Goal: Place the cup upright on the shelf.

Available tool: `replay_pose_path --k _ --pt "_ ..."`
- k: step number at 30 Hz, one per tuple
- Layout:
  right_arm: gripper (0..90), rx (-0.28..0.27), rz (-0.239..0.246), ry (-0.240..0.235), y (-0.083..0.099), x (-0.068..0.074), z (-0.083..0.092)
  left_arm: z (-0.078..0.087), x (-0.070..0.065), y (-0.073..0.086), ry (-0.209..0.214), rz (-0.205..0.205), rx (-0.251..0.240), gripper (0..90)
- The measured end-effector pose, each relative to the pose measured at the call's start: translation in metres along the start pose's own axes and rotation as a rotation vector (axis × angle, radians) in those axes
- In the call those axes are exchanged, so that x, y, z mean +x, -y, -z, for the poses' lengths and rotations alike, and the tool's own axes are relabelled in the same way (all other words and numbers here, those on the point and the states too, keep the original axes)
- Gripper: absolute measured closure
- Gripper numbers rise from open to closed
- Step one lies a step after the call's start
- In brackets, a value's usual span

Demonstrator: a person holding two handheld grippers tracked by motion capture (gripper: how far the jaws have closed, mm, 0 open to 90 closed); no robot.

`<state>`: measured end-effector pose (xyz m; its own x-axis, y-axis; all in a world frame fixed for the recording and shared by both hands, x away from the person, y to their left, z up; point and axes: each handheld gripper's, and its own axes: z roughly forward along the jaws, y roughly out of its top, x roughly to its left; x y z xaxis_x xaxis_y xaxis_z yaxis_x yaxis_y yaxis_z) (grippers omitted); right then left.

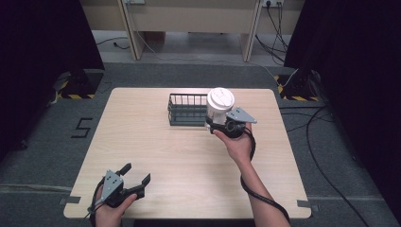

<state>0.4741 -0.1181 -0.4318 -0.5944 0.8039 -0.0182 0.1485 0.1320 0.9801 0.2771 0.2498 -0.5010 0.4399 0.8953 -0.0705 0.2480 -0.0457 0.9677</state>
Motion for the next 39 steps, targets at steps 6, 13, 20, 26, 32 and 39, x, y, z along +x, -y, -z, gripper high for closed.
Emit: replay_pose_path --k 6,13,20,26,32,39 --pt "18.4 -0.003 0.005 0.001 -0.006 -0.001 -0.002 0.000 0.000 0.000 0.001 -0.001 -0.001 15.0" --pt "18.4 -0.003 0.005 0.001 -0.011 0.000 -0.006 0.000 0.000 0.000 0.001 0.001 -0.002 15.0" --pt "18.4 -0.004 0.005 0.003 -0.016 0.000 -0.010 0.000 0.000 0.000 0.003 0.003 -0.002 15.0" --pt "18.4 -0.007 0.004 0.002 -0.020 0.000 -0.013 0.001 0.000 0.000 0.005 0.002 -0.001 15.0" --pt "18.4 -0.012 0.005 0.000 -0.027 0.000 -0.017 0.000 -0.001 0.000 0.008 0.004 -0.003 15.0" --pt "18.4 -0.024 0.002 0.002 -0.036 0.000 -0.021 0.000 0.000 0.000 0.008 0.006 -0.004 15.0"
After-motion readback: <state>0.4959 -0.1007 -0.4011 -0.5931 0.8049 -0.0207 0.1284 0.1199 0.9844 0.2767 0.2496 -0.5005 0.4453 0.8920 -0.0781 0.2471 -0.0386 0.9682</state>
